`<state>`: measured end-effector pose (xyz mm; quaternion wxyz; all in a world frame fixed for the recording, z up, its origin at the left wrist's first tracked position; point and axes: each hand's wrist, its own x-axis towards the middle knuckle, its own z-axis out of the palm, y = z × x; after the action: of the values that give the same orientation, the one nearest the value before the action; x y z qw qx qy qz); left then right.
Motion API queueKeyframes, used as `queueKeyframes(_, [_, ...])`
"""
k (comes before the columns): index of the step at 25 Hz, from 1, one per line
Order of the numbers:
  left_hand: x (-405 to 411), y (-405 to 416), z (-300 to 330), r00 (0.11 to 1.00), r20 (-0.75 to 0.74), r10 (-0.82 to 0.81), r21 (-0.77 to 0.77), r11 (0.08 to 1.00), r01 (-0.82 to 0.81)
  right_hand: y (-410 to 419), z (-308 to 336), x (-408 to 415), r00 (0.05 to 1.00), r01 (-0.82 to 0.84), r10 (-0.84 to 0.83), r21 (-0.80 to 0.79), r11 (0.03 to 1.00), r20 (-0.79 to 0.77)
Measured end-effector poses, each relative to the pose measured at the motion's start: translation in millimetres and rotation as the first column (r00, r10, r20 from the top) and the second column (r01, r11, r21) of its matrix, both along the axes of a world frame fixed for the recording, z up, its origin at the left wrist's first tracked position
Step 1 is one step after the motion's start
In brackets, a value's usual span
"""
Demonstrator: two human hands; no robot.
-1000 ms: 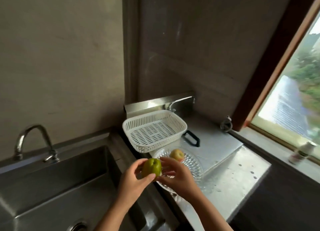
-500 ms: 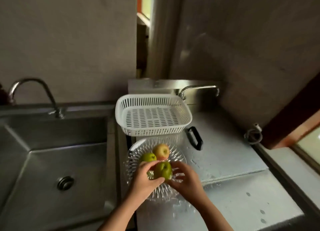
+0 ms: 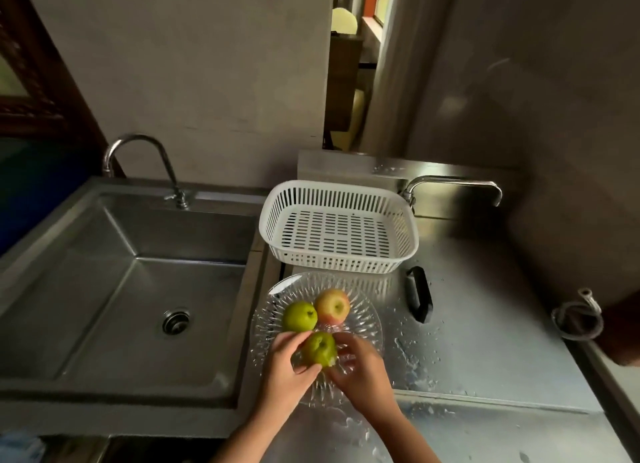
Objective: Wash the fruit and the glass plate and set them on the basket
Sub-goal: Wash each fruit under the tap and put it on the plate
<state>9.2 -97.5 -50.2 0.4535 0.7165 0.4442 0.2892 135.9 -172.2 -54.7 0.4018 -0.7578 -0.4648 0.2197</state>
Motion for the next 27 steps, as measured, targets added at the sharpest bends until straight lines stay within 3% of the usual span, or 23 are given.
queueKeyframes(6, [9, -2, -12, 0.998, -0.023, 0.051, -0.034, 0.998, -0.051, 2, -10, 11, 0.998, -0.043, 0.043, -0.01, 0.999, -0.047])
queueKeyframes(12, [-3, 8, -12, 1.0, 0.02, -0.017, -0.232, 0.973, 0.021, -5, -9, 18, 0.997, -0.061, 0.06, -0.03, 0.998, -0.05])
queueKeyframes(14, [-14, 24, -8, 0.988, 0.118, 0.097, -0.341, 0.939, -0.052, -7, -6, 23, 0.999, -0.04, 0.04, -0.005, 0.999, -0.016])
queueKeyframes(17, [-22, 60, 6, 0.879, 0.289, 0.379, -0.592, 0.793, -0.147, -8, -1, 40, 0.985, 0.132, -0.137, 0.061, 0.989, 0.1])
queueKeyframes(20, [-20, 90, 14, 0.932, 0.107, 0.348, -0.535, 0.81, -0.241, 0, 2, 63, 0.954, 0.296, -0.291, -0.076, 0.952, 0.073])
queueKeyframes(23, [-20, 107, 15, 0.947, -0.034, 0.321, -0.55, 0.785, -0.285, 8, 0, 75, 0.968, 0.24, -0.251, -0.291, 0.926, -0.001])
queueKeyframes(25, [-24, 111, 11, 0.947, -0.192, 0.259, -0.525, 0.788, -0.322, 11, -1, 72, 0.966, 0.228, -0.257, -0.354, 0.907, -0.038])
queueKeyframes(27, [-27, 109, 4, 0.954, -0.259, 0.151, -0.592, 0.756, -0.281, 14, -2, 69, 0.953, 0.251, -0.295, -0.377, 0.892, -0.063])
